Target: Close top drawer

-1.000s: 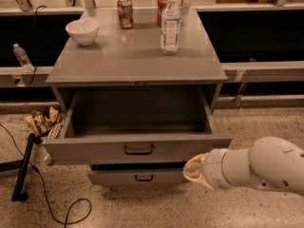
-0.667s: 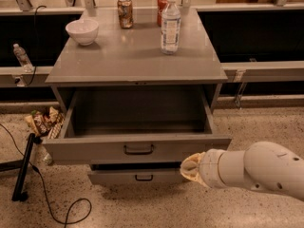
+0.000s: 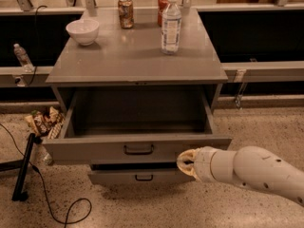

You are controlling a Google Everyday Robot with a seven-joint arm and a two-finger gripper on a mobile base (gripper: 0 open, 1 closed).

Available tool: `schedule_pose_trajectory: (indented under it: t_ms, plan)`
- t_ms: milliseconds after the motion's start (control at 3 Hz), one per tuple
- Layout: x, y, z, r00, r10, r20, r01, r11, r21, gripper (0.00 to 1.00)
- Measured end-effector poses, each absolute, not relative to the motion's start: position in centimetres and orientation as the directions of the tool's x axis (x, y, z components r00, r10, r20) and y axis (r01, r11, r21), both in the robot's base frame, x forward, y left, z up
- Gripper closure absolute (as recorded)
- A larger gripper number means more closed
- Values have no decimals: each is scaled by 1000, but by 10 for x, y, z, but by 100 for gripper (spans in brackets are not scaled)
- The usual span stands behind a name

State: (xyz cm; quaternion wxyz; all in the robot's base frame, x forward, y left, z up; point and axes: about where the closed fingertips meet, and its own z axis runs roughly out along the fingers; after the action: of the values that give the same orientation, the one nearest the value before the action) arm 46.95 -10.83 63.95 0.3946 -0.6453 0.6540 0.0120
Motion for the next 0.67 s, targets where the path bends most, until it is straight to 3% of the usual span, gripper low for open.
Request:
schedule_pose_trajectory:
  t_ms: [667]
  plan:
    - [522, -100, 616, 211, -841, -499, -818, 128, -562, 100]
